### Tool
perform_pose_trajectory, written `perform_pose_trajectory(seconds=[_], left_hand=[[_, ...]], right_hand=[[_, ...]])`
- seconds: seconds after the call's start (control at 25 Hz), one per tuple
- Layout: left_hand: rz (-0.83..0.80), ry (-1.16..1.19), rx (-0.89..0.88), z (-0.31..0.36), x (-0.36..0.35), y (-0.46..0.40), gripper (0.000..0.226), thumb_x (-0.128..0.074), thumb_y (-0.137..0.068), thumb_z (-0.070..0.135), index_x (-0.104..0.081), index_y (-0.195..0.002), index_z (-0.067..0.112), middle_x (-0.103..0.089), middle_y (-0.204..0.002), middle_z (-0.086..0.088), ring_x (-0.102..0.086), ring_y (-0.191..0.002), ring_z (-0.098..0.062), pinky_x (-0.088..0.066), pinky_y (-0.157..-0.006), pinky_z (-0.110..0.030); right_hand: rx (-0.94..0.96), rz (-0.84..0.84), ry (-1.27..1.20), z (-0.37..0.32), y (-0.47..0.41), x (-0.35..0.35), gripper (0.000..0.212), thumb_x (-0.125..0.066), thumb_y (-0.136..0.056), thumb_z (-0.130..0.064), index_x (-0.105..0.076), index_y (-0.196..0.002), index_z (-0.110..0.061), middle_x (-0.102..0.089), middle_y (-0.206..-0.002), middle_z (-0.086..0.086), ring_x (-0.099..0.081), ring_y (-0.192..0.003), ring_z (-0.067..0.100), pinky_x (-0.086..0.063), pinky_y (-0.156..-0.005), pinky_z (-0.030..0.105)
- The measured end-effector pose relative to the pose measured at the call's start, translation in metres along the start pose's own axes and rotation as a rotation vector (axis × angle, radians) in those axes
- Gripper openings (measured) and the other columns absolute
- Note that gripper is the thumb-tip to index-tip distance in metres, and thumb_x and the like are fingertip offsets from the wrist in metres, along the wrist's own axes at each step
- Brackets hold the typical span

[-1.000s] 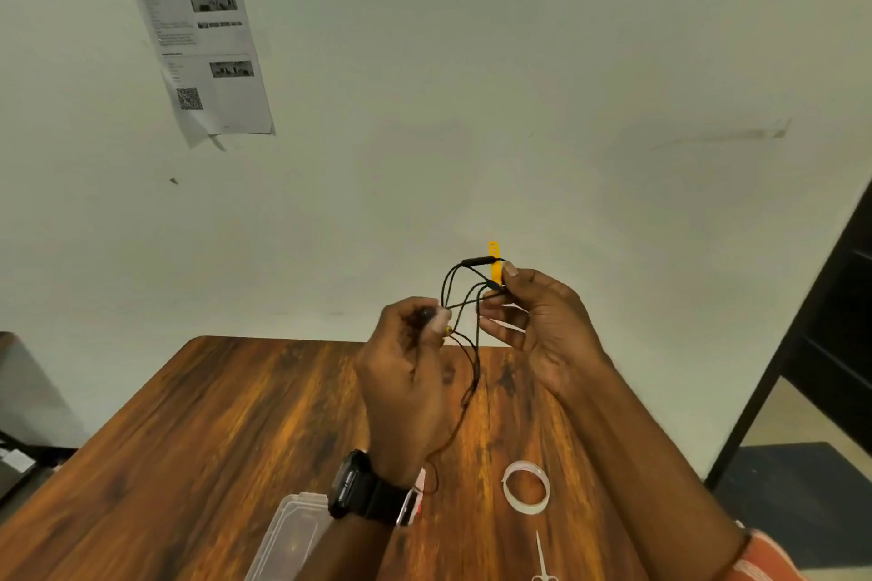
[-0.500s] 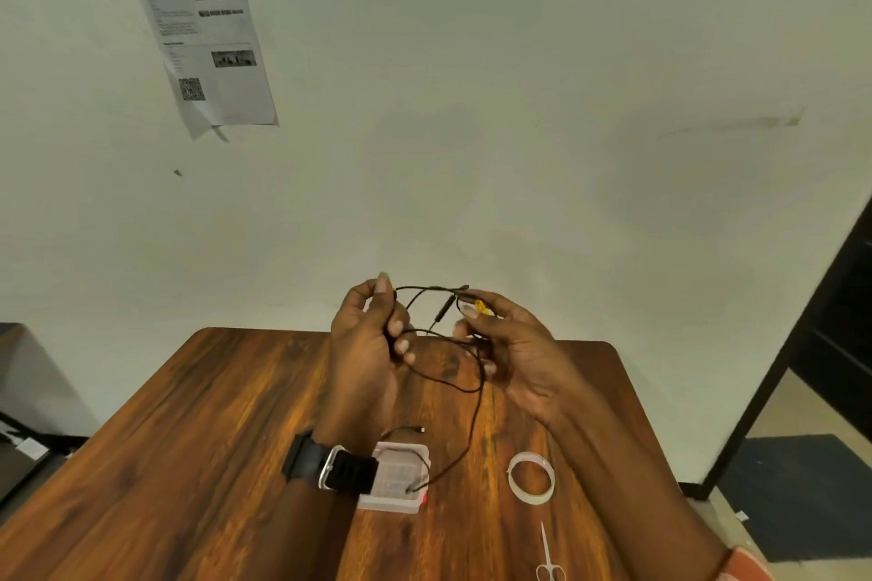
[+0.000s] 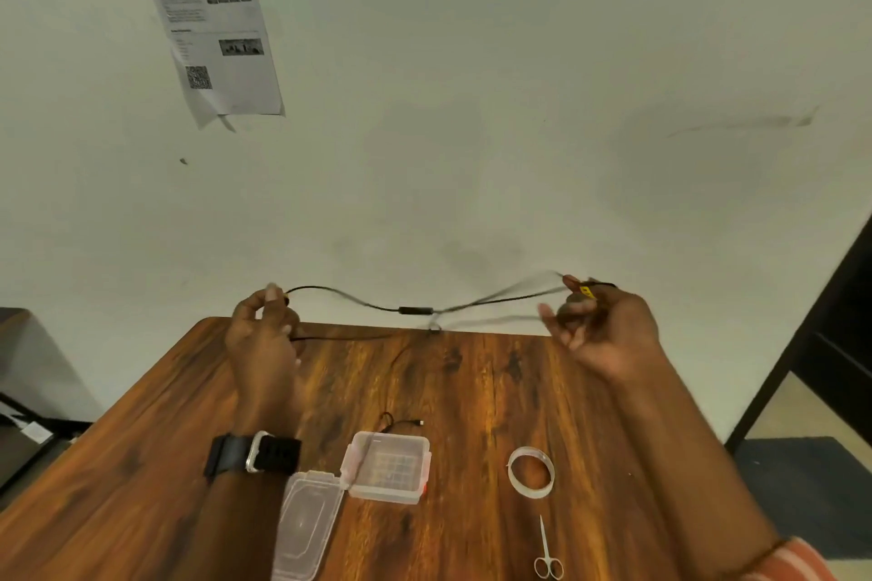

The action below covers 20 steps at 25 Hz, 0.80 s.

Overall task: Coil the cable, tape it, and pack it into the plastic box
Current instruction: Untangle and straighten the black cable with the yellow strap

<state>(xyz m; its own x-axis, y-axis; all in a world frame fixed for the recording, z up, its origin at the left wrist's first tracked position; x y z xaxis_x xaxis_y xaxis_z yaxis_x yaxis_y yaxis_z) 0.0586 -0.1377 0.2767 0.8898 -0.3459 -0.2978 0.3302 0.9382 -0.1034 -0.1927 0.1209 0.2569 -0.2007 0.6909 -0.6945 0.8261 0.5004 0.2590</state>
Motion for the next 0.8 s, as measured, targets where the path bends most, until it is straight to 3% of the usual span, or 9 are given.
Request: perform_pose_trajectory(seconds=[0.12, 0.24, 0.32, 0.36, 0.44, 0.56, 0.64, 0.72, 0.8], left_hand=[[-0.014, -0.194, 0.033, -0.013, 0.010, -0.018, 0.029, -0.046, -0.104, 0.026, -0.054, -0.119, 0.002, -0.045, -0.070, -0.005, -0.042, -0.049, -0.013, -0.035, -0.046, -0.025], [-0.150, -0.580, 0.029, -0.037, -0.001, -0.014, 0.029, -0.048, -0.102, 0.022, -0.059, -0.122, 0.002, -0.063, -0.088, -0.011, -0.057, -0.063, -0.023, -0.047, -0.059, -0.033], [-0.211, -0.947, -0.145, -0.036, -0.018, -0.003, 0.037, -0.048, -0.101, 0.037, -0.062, -0.124, 0.012, -0.069, -0.113, -0.010, -0.064, -0.093, -0.023, -0.050, -0.082, -0.036], [-0.221, -0.959, -0.235, -0.030, -0.031, 0.006, 0.044, -0.047, -0.099, 0.049, -0.061, -0.128, 0.019, -0.066, -0.126, -0.006, -0.061, -0.108, -0.019, -0.047, -0.091, -0.035], [-0.401, -0.621, -0.257, -0.012, -0.070, 0.023, 0.055, -0.050, -0.090, 0.066, -0.056, -0.133, 0.034, -0.063, -0.132, 0.007, -0.057, -0.118, -0.003, -0.044, -0.093, -0.024], [-0.752, -0.272, -0.202, 0.014, -0.133, 0.034, 0.045, -0.070, -0.084, 0.050, -0.063, -0.122, 0.028, -0.077, -0.089, 0.001, -0.073, -0.083, -0.006, -0.052, -0.084, -0.024], [-0.694, -0.223, -0.206, 0.033, -0.135, 0.013, 0.019, -0.074, -0.085, 0.029, -0.073, -0.099, 0.017, -0.066, -0.061, 0.003, -0.058, -0.050, -0.006, -0.052, -0.065, -0.029], [-0.617, -0.298, -0.252, 0.044, -0.120, -0.016, 0.005, -0.076, -0.084, 0.017, -0.076, -0.088, 0.015, -0.064, -0.059, 0.010, -0.046, -0.044, -0.002, -0.041, -0.048, -0.021], [-0.551, -0.527, -0.417, 0.057, -0.103, -0.038, 0.004, -0.079, -0.080, 0.017, -0.076, -0.082, 0.019, -0.057, -0.049, 0.014, -0.039, -0.040, -0.002, -0.031, -0.044, -0.014]], right_hand=[[-0.033, -0.082, -0.008, -0.015, 0.003, -0.010, 0.024, -0.045, -0.086, -0.010, -0.060, -0.105, -0.007, -0.031, -0.040, -0.004, -0.027, -0.032, 0.010, -0.036, -0.039, 0.017], [0.030, -0.249, 0.300, -0.020, 0.018, -0.057, 0.031, -0.042, -0.088, -0.005, -0.055, -0.116, -0.010, -0.059, -0.054, 0.002, -0.028, -0.033, 0.008, -0.029, -0.035, 0.016], [0.015, -0.412, 0.471, -0.020, 0.028, -0.097, 0.036, -0.045, -0.085, -0.001, -0.054, -0.119, -0.008, -0.076, -0.082, 0.014, -0.026, -0.034, 0.006, -0.027, -0.033, 0.016], [-0.003, -0.486, 0.546, -0.019, 0.032, -0.115, 0.038, -0.045, -0.085, 0.000, -0.052, -0.122, -0.007, -0.077, -0.096, 0.018, -0.024, -0.036, 0.006, -0.025, -0.033, 0.017], [-0.027, -0.563, 0.713, -0.016, 0.033, -0.142, 0.041, -0.044, -0.089, 0.000, -0.048, -0.129, -0.007, -0.074, -0.111, 0.021, -0.022, -0.038, 0.006, -0.023, -0.033, 0.017], [-0.001, -0.565, 0.887, -0.024, 0.022, -0.161, 0.045, -0.052, -0.091, 0.000, -0.046, -0.134, -0.010, -0.073, -0.109, 0.015, -0.027, -0.040, 0.006, -0.020, -0.033, 0.017], [0.050, -0.601, 1.076, -0.048, 0.015, -0.159, 0.046, -0.066, -0.089, -0.008, -0.052, -0.132, -0.014, -0.074, -0.085, 0.009, -0.032, -0.043, 0.007, -0.021, -0.034, 0.017], [0.085, -0.651, 1.463, -0.078, 0.012, -0.139, 0.048, -0.082, -0.075, -0.023, -0.065, -0.120, -0.020, -0.062, -0.061, 0.004, -0.036, -0.043, 0.009, -0.029, -0.037, 0.019], [0.164, -0.661, 1.680, -0.103, 0.011, -0.116, 0.033, -0.085, -0.070, -0.027, -0.076, -0.101, -0.020, -0.055, -0.052, 0.002, -0.044, -0.046, 0.011, -0.038, -0.044, 0.019]])
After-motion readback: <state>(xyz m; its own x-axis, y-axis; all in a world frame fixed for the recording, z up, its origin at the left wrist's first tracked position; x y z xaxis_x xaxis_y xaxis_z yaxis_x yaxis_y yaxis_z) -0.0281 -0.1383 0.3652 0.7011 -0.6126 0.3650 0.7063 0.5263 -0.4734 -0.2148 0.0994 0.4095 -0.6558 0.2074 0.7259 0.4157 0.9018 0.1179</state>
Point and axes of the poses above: each hand's wrist, its own y-axis away from the middle knuckle, its own x-axis out of the back of the hand, z = x × y, the point moved 6 cm from there along -y, towards the middle knuckle
